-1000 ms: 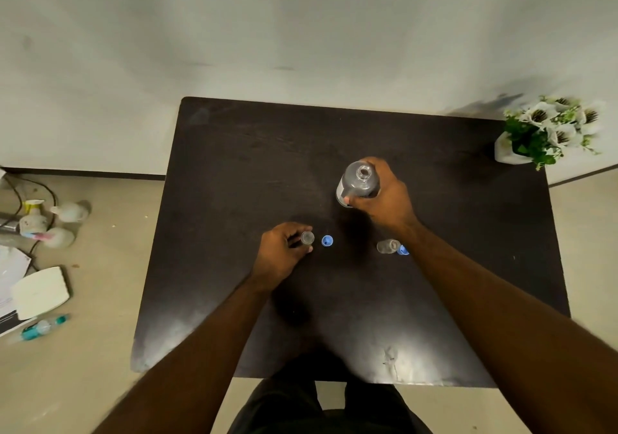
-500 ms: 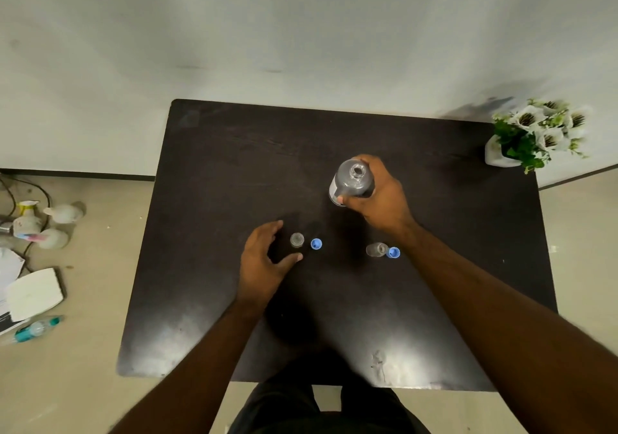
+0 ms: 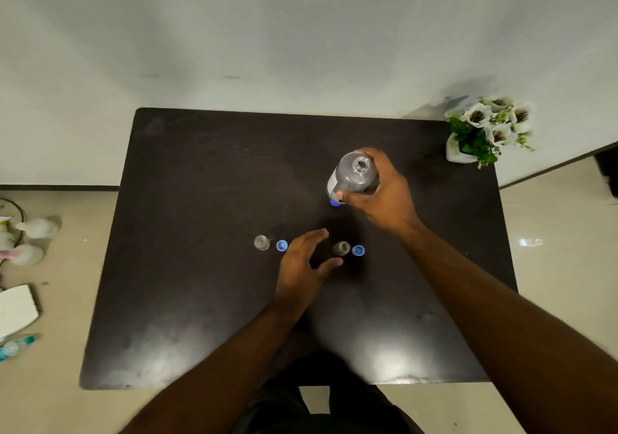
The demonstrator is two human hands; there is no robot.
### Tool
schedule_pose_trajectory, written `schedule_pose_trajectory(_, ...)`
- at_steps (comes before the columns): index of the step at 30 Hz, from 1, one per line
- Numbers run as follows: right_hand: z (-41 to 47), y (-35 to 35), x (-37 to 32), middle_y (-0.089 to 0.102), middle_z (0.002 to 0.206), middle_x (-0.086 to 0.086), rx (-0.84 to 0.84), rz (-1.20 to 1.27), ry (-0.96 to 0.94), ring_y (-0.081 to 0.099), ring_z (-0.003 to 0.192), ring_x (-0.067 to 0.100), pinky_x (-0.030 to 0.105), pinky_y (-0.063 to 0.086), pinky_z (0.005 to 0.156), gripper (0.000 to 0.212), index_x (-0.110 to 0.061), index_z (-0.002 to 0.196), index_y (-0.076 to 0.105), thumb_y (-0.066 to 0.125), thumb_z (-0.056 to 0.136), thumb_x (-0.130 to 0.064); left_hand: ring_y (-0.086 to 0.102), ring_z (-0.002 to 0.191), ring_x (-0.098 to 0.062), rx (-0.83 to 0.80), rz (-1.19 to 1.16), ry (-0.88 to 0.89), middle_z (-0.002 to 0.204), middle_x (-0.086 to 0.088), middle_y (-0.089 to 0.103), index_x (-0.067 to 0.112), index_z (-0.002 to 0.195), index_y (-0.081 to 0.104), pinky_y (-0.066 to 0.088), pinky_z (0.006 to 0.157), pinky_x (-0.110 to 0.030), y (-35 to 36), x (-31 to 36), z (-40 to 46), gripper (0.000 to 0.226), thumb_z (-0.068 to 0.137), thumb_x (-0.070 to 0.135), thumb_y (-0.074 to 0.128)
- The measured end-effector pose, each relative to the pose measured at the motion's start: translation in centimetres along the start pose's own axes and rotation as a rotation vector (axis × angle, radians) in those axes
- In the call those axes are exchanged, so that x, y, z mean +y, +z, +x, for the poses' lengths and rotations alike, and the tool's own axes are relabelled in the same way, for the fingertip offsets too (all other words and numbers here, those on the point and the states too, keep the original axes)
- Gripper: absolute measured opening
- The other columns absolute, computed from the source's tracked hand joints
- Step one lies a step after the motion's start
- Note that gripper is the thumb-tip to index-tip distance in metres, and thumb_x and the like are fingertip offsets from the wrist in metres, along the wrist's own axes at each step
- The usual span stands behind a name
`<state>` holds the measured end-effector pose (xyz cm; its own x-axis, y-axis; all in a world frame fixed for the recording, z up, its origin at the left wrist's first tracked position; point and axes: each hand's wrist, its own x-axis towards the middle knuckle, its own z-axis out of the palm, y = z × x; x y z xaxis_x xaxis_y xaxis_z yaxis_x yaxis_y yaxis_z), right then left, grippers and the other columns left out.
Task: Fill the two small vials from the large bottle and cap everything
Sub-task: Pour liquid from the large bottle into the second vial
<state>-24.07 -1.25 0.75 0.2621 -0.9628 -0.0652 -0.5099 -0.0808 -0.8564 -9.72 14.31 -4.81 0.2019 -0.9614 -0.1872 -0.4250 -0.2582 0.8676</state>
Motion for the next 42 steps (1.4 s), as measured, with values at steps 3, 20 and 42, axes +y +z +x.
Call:
schedule_pose_trajectory(3, -0.5, -1.5, 0.9, 0.061, 0.112, -0.034, 0.022, 0.006, 0.004, 0.061, 0.106, -0.008, 0.009, 0.051, 0.082, 0.073, -0.034, 0.126, 0.054, 0.091, 0.064, -0.029, 0.056, 0.134, -0.017, -0.095, 0.041, -0.053, 0.142, -0.001, 0.063, 0.015, 0.14, 0.061, 0.046, 0.113, -0.042, 2.0, -0.7, 1.0, 0.067, 0.08, 0.028, 0.088)
schedule_pose_trajectory(20, -0.1, -5.0, 1.4, 0.062, 0.116, -0.029, 0.005, 0.017, -0.031, 0.063, 0.108, -0.002, 0.022, 0.056, 0.09, 0.072, -0.04, 0.126, 0.052, 0.087, 0.063, -0.037, 0.074, 0.098, -0.005, 0.127, -0.166, -0.075, 0.102, 0.018, 0.075, 0.033, 0.109, 0.075, 0.062, 0.089, -0.037, 4.5, 0.3, 2.5, 0.034, 0.078, 0.031, 0.087)
schedule_pose_trajectory(42, -0.8, -15.9, -23.8, 0.048, 0.116, -0.05, 0.244, 0.037, -0.541, 0.055, 0.103, -0.021, 0.0, 0.045, 0.059, 0.079, -0.063, 0.13, 0.032, 0.078, 0.066, -0.063, 0.076, 0.087, -0.001, 0.381, -0.279, 0.569, 0.094, 0.024, 0.078, 0.031, 0.099, 0.08, 0.058, 0.075, -0.012, -16.9, 27.7, 4.4, 0.039, 0.071, 0.058, 0.082)
